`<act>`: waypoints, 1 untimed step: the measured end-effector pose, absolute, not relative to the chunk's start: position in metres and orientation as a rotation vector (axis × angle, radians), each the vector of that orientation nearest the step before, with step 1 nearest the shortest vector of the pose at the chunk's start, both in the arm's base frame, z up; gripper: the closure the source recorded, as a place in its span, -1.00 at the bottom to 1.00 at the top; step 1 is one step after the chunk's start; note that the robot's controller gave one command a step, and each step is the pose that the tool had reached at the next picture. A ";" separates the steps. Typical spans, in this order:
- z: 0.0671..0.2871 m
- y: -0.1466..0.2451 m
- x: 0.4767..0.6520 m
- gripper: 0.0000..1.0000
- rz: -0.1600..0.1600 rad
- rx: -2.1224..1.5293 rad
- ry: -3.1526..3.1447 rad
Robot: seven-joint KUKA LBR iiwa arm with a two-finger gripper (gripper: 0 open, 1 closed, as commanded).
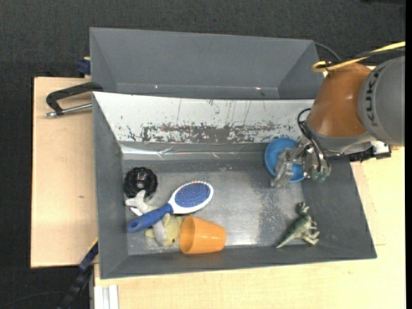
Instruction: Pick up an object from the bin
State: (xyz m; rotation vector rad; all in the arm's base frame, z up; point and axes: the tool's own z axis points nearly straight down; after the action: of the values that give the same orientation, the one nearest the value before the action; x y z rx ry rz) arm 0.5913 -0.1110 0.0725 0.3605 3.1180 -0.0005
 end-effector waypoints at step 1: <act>0.138 -0.111 0.594 1.00 0.000 0.358 3.109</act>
Offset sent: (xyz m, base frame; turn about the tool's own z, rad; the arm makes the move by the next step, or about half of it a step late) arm 0.0000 -0.0001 0.0603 0.0000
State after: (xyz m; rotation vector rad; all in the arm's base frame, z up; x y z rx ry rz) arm 0.5944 -0.1110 0.1383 0.3576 3.1086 0.0000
